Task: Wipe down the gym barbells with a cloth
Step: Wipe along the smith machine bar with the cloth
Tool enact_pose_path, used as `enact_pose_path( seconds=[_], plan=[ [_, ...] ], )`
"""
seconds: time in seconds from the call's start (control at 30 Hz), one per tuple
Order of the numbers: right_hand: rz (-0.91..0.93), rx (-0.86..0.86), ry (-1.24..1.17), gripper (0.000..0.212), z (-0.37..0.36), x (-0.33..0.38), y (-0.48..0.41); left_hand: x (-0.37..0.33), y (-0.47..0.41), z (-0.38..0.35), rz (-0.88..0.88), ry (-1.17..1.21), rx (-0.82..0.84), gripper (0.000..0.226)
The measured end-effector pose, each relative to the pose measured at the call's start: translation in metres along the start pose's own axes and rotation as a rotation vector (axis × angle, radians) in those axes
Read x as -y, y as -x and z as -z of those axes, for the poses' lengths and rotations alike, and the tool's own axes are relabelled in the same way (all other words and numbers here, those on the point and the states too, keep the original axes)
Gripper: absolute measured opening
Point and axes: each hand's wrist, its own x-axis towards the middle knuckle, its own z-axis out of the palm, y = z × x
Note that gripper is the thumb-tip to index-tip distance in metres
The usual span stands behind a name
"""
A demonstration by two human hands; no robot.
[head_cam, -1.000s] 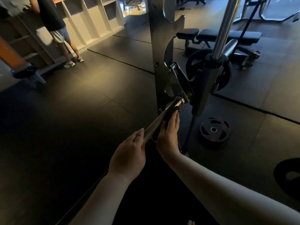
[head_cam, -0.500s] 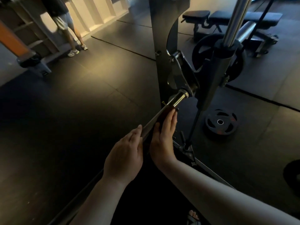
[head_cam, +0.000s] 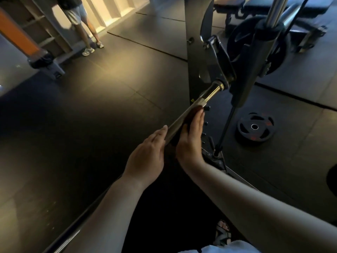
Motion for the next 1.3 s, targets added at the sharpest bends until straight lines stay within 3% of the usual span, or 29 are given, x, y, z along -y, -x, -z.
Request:
enact_pose_path(
  seconds=[0.13, 0.33, 0.6, 0.77, 0.97, 1.2, 1.3],
  plan=[
    [-0.022, -0.082, -0.005, 0.067, 0.000, 0.010, -0.013, 0.015, 0.023, 0.009, 0.009, 0.002, 0.015, 0.054],
    [0.020, -0.008, -0.029, 0.071, -0.044, -0.015, 0.059, 0.030, 0.045, 0.016, -0.026, -0.002, 0.018, 0.052],
    [-0.021, -0.105, 0.006, 0.067, -0.041, -0.005, 0.042, 0.047, 0.069, 0.024, -0.032, 0.016, 0.043, 0.056],
    [0.010, -0.006, -0.030, 0.071, -0.076, -0.015, 0.109, 0.055, 0.081, 0.027, -0.048, 0.003, 0.046, 0.054],
    [-0.022, -0.092, -0.026, 0.071, -0.069, -0.016, 0.079, 0.073, 0.105, 0.038, -0.037, 0.013, 0.098, 0.059],
    [0.028, 0.022, -0.008, 0.073, -0.110, -0.033, 0.160, 0.092, 0.122, 0.046, -0.004, 0.111, 0.155, 0.050],
    [0.003, -0.034, -0.010, 0.072, -0.106, -0.036, 0.142, 0.099, 0.132, 0.047, -0.019, 0.093, 0.149, 0.051]
  ],
)
